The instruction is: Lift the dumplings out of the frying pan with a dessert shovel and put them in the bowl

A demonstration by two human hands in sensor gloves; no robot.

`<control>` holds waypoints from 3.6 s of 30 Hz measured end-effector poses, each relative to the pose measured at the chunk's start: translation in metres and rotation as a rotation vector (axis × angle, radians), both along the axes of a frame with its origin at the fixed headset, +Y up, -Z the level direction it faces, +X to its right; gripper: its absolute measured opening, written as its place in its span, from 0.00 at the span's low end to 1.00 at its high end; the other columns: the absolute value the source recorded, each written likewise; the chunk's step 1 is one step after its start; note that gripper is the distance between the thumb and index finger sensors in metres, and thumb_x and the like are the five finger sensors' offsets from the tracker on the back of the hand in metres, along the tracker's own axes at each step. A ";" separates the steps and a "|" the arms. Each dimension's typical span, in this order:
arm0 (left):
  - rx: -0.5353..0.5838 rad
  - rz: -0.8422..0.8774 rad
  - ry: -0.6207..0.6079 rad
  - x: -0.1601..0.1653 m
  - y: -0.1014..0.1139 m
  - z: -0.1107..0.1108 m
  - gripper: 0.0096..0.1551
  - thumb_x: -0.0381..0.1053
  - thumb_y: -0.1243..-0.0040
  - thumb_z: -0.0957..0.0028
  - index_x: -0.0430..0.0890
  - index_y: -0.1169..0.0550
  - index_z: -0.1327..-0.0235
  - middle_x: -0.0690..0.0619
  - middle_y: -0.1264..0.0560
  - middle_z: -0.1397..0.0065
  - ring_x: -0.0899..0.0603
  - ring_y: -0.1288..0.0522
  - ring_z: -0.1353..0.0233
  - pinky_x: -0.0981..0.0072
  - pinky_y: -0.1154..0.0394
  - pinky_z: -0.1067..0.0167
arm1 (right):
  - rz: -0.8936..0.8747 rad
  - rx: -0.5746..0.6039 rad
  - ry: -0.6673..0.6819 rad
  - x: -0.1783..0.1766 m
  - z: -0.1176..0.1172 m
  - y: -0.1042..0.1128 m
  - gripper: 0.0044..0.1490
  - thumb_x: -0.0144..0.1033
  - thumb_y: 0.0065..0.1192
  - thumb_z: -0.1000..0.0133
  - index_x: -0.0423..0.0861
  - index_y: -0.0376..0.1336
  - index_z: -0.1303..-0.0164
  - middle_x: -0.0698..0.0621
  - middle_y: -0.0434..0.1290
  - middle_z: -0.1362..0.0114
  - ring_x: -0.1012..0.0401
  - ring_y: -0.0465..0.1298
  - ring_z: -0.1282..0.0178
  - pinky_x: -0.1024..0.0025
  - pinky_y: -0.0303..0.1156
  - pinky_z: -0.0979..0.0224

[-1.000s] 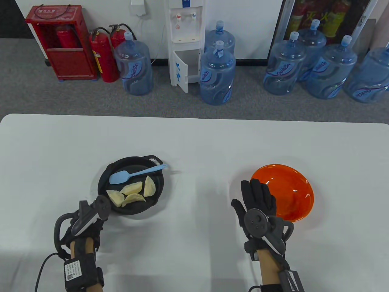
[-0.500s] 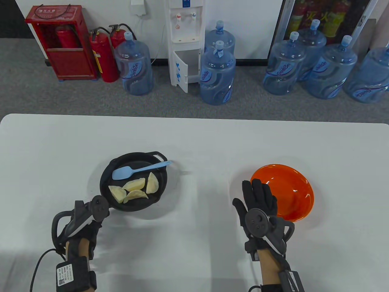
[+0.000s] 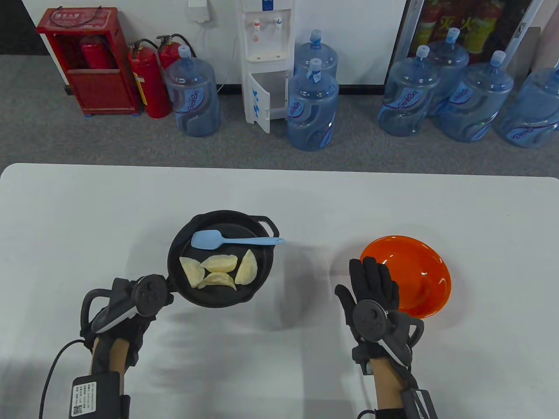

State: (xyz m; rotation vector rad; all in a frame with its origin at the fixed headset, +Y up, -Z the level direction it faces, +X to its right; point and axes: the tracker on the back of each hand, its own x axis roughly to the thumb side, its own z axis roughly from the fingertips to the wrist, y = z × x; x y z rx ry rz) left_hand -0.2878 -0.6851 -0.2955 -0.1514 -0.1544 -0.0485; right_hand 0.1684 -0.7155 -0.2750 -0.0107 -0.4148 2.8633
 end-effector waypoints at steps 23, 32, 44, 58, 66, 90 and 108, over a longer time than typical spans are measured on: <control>-0.132 -0.019 -0.236 0.044 -0.046 0.012 0.28 0.60 0.41 0.43 0.52 0.25 0.32 0.58 0.20 0.42 0.54 0.17 0.48 0.49 0.19 0.31 | -0.002 -0.010 -0.005 0.001 0.001 0.000 0.45 0.63 0.36 0.33 0.51 0.50 0.07 0.45 0.47 0.05 0.44 0.49 0.08 0.39 0.52 0.14; -0.172 -0.039 -0.201 0.038 -0.059 0.005 0.28 0.60 0.41 0.44 0.53 0.25 0.32 0.58 0.20 0.42 0.54 0.17 0.47 0.50 0.19 0.30 | -0.009 -0.016 -0.010 0.002 -0.001 0.001 0.46 0.63 0.37 0.33 0.51 0.49 0.07 0.45 0.46 0.05 0.44 0.49 0.08 0.40 0.51 0.13; -0.183 -0.038 -0.190 0.035 -0.073 0.006 0.29 0.61 0.40 0.44 0.54 0.26 0.31 0.59 0.21 0.39 0.54 0.16 0.44 0.49 0.21 0.29 | -0.001 -0.022 -0.007 -0.002 -0.003 0.002 0.46 0.63 0.44 0.32 0.49 0.49 0.07 0.45 0.47 0.05 0.45 0.50 0.08 0.41 0.52 0.13; -0.182 -0.078 -0.183 0.038 -0.073 0.008 0.29 0.61 0.41 0.43 0.54 0.27 0.30 0.59 0.21 0.38 0.53 0.16 0.43 0.48 0.22 0.27 | 0.066 -0.027 0.099 -0.047 -0.012 0.015 0.42 0.58 0.57 0.33 0.51 0.57 0.11 0.48 0.56 0.07 0.48 0.59 0.10 0.48 0.58 0.12; -0.189 -0.074 -0.183 0.037 -0.073 0.007 0.29 0.61 0.41 0.43 0.54 0.27 0.30 0.59 0.21 0.37 0.53 0.16 0.42 0.49 0.22 0.27 | 0.255 -0.153 0.267 -0.104 -0.030 0.004 0.36 0.56 0.63 0.36 0.55 0.63 0.18 0.53 0.62 0.10 0.52 0.63 0.12 0.50 0.60 0.12; -0.196 -0.087 -0.188 0.037 -0.073 0.008 0.29 0.61 0.42 0.43 0.54 0.27 0.30 0.59 0.21 0.37 0.53 0.16 0.42 0.48 0.23 0.26 | 0.520 -0.412 0.332 -0.169 -0.054 -0.019 0.27 0.47 0.63 0.35 0.44 0.73 0.31 0.51 0.51 0.05 0.49 0.53 0.08 0.40 0.52 0.11; -0.196 -0.089 -0.188 0.038 -0.072 0.008 0.29 0.61 0.42 0.43 0.54 0.27 0.30 0.59 0.21 0.37 0.53 0.16 0.42 0.48 0.24 0.25 | 0.509 -0.003 0.275 -0.137 -0.002 0.045 0.28 0.45 0.54 0.34 0.47 0.63 0.25 0.41 0.67 0.18 0.47 0.76 0.24 0.38 0.67 0.19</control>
